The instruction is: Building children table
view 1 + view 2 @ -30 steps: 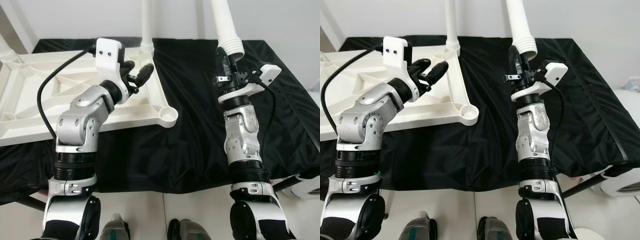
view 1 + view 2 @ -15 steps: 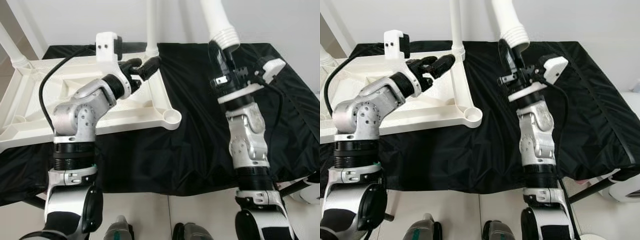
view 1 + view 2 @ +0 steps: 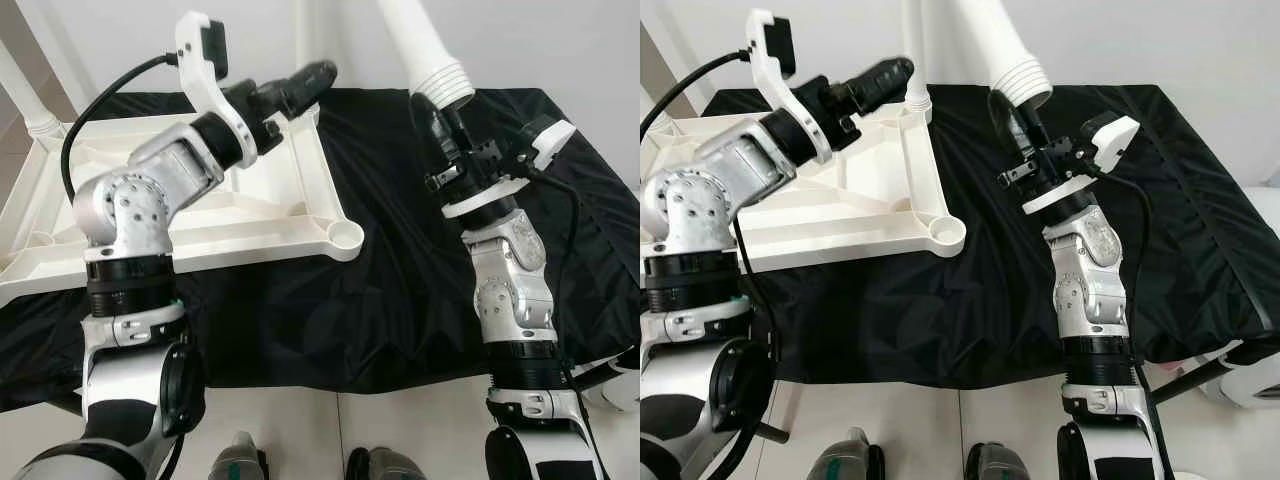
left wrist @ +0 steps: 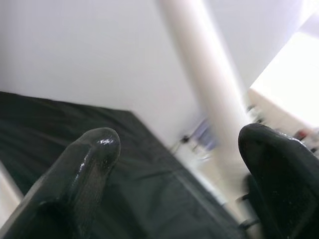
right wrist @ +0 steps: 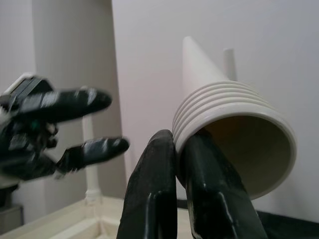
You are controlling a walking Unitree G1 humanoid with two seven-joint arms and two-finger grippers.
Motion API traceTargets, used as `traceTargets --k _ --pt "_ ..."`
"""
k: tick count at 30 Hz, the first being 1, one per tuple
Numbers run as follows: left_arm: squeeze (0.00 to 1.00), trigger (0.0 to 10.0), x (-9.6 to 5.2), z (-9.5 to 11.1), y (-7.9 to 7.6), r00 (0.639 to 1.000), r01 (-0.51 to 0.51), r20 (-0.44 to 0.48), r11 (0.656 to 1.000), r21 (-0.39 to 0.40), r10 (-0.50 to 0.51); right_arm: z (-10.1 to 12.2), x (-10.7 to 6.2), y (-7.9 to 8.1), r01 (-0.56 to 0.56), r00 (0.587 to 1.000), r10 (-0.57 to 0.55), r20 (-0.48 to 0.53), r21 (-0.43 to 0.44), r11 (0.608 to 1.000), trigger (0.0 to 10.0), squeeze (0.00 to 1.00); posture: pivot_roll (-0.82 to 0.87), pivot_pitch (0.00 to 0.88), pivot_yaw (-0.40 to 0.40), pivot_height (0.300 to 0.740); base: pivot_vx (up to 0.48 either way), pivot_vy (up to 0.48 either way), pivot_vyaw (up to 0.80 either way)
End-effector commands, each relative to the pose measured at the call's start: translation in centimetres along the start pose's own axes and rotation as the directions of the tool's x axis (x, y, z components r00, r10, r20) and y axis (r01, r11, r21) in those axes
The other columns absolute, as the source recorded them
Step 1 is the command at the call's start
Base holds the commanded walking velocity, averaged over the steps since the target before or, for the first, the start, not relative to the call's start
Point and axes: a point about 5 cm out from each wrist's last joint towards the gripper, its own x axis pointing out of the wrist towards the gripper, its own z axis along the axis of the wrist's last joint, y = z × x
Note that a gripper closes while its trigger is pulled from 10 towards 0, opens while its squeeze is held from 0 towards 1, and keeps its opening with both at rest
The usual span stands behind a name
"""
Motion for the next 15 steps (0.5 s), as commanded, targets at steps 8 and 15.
traceTargets --k 8,15 --pt "0.00 10.0 0.9 0.5 -0.4 0.986 0.166 -0.019 0.985 -0.044 -0.167 -0.6 0.0 1.7 -0.125 0.992 0.127 -0.020 0.091 0.988 10.0 0.00 0.02 0.000 0.008 0.740 0.000 0.000 0.00" --pt "0.00 10.0 1.4 0.8 0.6 0.992 0.118 -0.023 0.989 -0.088 -0.121 -1.1 -0.2 2.5 -0.181 0.981 0.188 -0.037 0.134 0.974 10.0 0.00 0.03 0.000 0.011 0.740 0.000 0.000 0.00"
